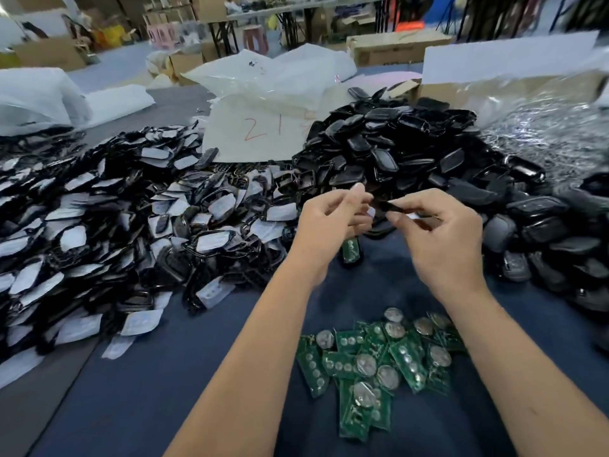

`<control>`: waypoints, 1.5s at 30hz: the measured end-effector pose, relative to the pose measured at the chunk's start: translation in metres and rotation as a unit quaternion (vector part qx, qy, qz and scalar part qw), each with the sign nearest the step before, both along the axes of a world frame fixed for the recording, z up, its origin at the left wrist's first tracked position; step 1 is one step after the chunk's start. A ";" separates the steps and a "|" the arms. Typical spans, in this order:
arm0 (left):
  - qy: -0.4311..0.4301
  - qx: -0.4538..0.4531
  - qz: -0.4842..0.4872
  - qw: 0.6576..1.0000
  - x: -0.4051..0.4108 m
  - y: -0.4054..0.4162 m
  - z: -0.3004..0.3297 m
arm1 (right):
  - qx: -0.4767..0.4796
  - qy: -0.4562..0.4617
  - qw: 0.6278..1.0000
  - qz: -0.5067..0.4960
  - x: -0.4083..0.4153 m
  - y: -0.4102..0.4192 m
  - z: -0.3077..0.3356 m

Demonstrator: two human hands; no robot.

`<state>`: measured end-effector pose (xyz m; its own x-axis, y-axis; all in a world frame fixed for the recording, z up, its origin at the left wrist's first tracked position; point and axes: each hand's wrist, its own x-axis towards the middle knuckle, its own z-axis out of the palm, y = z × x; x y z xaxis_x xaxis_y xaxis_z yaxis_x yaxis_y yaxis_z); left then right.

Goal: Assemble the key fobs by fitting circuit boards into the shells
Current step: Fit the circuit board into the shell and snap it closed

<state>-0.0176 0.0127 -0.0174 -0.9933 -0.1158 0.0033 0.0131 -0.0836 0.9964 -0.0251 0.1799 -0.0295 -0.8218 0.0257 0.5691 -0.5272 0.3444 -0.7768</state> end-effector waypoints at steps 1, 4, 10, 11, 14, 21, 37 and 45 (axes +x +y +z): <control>-0.030 0.025 -0.012 0.999 0.001 -0.004 0.003 | 0.037 0.051 0.998 -0.005 0.001 0.001 0.000; -0.079 0.041 -0.063 0.994 0.005 -0.009 0.009 | 0.133 0.144 0.981 -0.010 0.002 -0.001 0.001; -0.065 0.027 -0.053 0.996 0.009 -0.012 0.009 | 0.081 0.117 0.990 0.005 0.007 -0.008 -0.003; -0.061 0.021 -0.049 0.997 0.009 -0.014 0.010 | 0.042 0.083 0.996 -0.002 0.008 -0.009 -0.005; -0.044 0.002 -0.056 0.997 0.010 -0.013 0.011 | -0.081 -0.050 0.995 0.017 0.006 -0.009 -0.008; 0.001 -0.039 -0.082 0.996 0.012 -0.004 0.008 | -0.183 -0.162 0.965 0.090 0.004 -0.012 -0.012; 0.062 -0.078 -0.045 0.994 0.012 0.010 0.007 | -0.311 -0.258 0.908 0.110 0.004 -0.010 -0.004; 0.037 -0.053 -0.030 0.997 0.013 0.011 0.009 | -0.327 -0.260 0.905 0.079 0.004 -0.015 -0.004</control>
<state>-0.0047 0.0240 -0.0087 -0.9950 -0.0505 0.0858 0.0849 0.0195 0.9962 -0.0212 0.1645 -0.0333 -0.9971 0.0758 0.0103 -0.0346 -0.3263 -0.9446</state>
